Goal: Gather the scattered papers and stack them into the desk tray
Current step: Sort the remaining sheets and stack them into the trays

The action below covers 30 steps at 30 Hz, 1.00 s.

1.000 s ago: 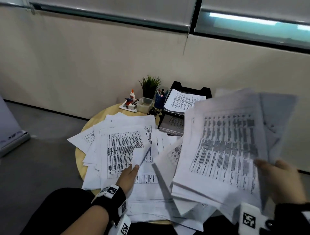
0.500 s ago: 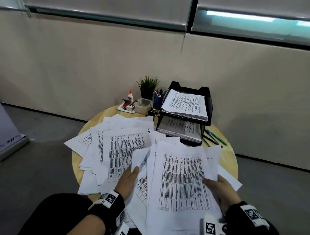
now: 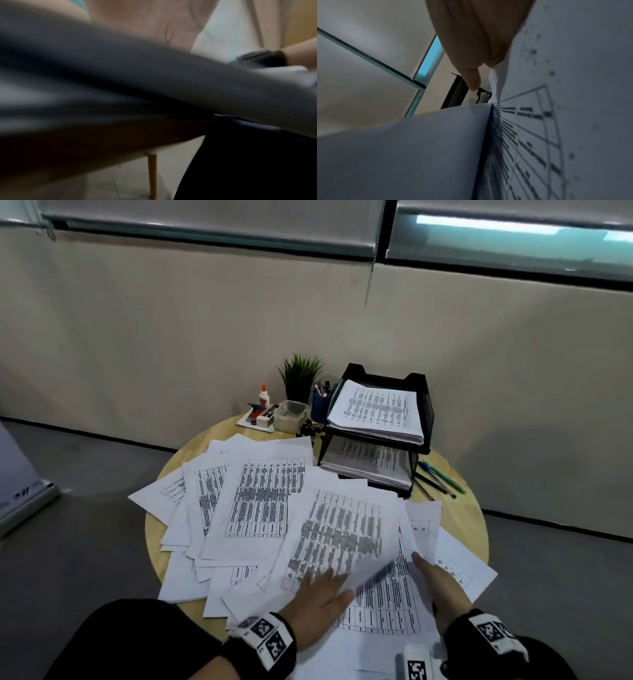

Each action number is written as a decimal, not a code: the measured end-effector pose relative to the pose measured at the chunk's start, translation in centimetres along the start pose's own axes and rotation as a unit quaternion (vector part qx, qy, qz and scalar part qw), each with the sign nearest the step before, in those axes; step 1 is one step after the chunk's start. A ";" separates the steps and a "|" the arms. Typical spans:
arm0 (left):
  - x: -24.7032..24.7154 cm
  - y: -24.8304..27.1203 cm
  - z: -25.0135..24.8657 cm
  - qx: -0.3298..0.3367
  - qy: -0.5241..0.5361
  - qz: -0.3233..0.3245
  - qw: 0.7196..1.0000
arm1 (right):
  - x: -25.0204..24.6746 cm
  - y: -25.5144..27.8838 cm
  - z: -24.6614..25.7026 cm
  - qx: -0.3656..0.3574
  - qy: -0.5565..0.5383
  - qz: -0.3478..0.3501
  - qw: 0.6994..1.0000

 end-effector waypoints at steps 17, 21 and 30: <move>-6.4 -2.3 7.5 -0.203 -0.040 -0.180 0.962 | -0.3 -0.5 -0.8 -0.006 0.018 -0.005 1.000; -5.3 -1.9 7.0 -0.147 0.059 -0.142 0.977 | 0.4 -0.1 -1.0 0.029 0.002 0.018 0.999; -5.2 -1.8 6.9 -0.065 0.255 -0.189 0.946 | 0.4 1.6 0.1 0.041 -0.036 0.049 0.997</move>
Point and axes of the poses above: each hand's wrist, its own y-axis away from the middle knuckle, its own x-axis out of the palm, z = x × y, the point moved 1 cm from there along -y, towards the middle knuckle
